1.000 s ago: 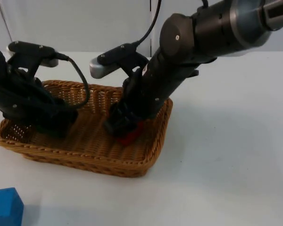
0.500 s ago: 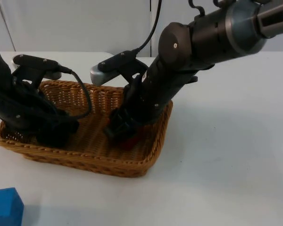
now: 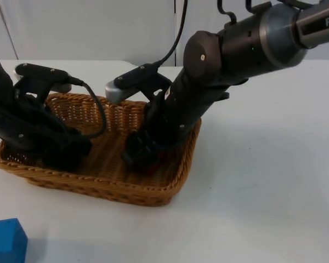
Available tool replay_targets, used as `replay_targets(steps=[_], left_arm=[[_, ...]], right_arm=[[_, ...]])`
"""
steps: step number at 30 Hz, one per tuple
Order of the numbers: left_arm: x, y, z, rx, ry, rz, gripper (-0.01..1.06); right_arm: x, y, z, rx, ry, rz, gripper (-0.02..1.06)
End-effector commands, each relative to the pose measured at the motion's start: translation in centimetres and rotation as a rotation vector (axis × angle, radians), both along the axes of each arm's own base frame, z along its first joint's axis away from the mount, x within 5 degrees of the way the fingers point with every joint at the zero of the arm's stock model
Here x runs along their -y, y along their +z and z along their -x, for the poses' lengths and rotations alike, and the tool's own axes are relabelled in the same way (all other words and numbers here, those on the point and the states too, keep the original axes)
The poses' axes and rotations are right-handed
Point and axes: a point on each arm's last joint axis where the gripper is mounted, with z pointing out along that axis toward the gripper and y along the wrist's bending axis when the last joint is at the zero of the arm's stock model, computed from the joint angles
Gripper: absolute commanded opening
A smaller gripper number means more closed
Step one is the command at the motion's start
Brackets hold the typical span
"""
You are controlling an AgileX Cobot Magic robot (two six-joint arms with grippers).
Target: Pick up one cube with each hand and place exactly two cubes into the same basket, leaving the remaining cube outside.
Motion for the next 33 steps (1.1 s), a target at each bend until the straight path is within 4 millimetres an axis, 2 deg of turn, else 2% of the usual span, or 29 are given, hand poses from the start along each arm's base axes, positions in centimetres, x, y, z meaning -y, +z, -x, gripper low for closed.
replay_targets(steps=[1,4,6,7,10,11,15,16,20,21,26,27,29,31,33], left_arm=[[-0.1,0.0,-0.1,0.008,0.018,0.006,0.79],[0.0,0.5,-0.1,0.012,0.015,0.011,0.93],[0.0,1.0,-0.1,0.021,0.014,0.015,0.95],[0.0,1.1,-0.1,0.024,0.014,0.016,0.96],[0.0,3.5,0.1,0.072,0.008,0.033,0.96],[0.0,3.5,0.1,0.072,0.008,0.033,0.96],[0.1,7.6,0.6,0.156,-0.003,0.06,0.96],[0.1,7.6,0.6,0.156,-0.003,0.06,0.96],[-0.1,12.7,1.9,0.278,-0.014,0.092,0.96],[-0.1,12.7,1.9,0.278,-0.014,0.092,0.96],[-0.4,18.3,4.4,0.433,-0.029,0.124,0.96],[-0.4,18.3,4.4,0.433,-0.029,0.124,0.96],[-0.6,20.4,5.5,0.496,-0.032,0.137,0.96],[-0.7,21.6,6.3,0.538,-0.032,0.146,0.96],[-0.8,21.7,6.4,0.543,-0.032,0.147,0.96]], right_arm=[[-0.3,0.3,0.3,0.003,0.012,0.001,0.62],[-0.3,1.4,0.2,0.022,0.013,-0.014,0.62],[-0.3,1.7,0.2,0.026,0.013,-0.017,0.62],[-0.3,2.4,0.2,0.036,0.015,-0.025,0.62],[-0.2,5.3,0.3,0.076,0.019,-0.059,0.62],[-0.2,5.3,0.3,0.076,0.019,-0.059,0.62],[0.2,10.0,0.9,0.135,0.032,-0.099,0.62],[0.2,10.0,0.9,0.135,0.032,-0.099,0.62],[1.1,15.2,1.7,0.215,0.042,-0.15,0.62],[1.1,15.2,1.7,0.215,0.042,-0.15,0.62],[2.2,20.0,3.0,0.29,0.043,-0.213,0.62],[2.2,20.0,3.0,0.29,0.043,-0.213,0.62],[2.6,21.5,3.5,0.301,0.045,-0.227,0.62],[2.8,22.0,3.8,0.303,0.047,-0.232,0.62],[3.0,22.4,4.0,0.3,0.049,-0.233,0.62]])
